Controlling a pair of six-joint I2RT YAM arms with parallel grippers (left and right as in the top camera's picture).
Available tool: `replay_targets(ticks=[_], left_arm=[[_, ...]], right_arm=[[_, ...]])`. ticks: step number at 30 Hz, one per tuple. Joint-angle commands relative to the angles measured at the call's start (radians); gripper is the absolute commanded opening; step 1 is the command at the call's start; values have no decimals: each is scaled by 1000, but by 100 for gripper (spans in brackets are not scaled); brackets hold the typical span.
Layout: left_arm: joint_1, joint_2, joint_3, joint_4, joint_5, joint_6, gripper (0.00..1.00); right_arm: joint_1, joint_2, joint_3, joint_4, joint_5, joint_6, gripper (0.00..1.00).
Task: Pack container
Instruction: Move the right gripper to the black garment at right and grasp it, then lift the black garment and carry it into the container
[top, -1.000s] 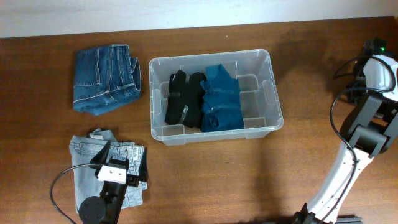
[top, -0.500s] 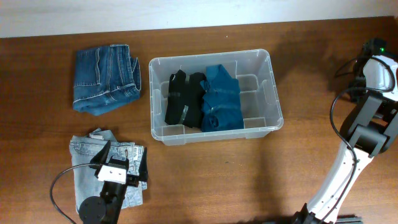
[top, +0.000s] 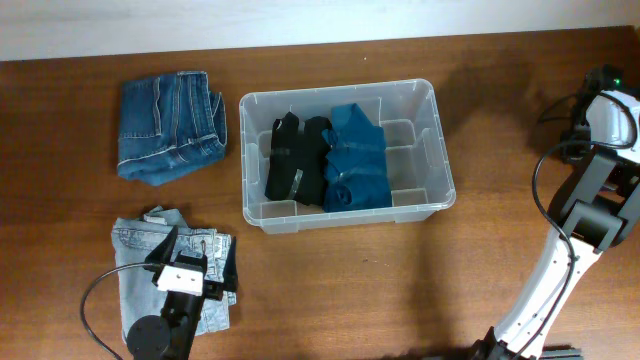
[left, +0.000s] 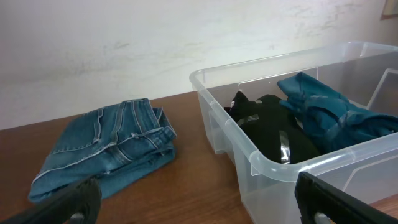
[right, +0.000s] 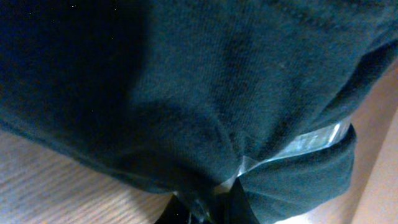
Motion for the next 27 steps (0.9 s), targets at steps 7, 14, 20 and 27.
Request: replay_targets(ticks=[7,14,20,27], left_arm=[[6,-6,-6,-1,5,16,99],[6,-6,-6,-1,5,16,99],[6,-6,-6,-1,5,16,99],[6,-6,-6,-1,5,16,99]], right_arm=[[-5,-218,211,-182,-285,280,4],[100,-450,306,-313,-342,395,4],[291,-636,307,-449,-338,462,4],[548,-678,292,-572,-376,513,4]])
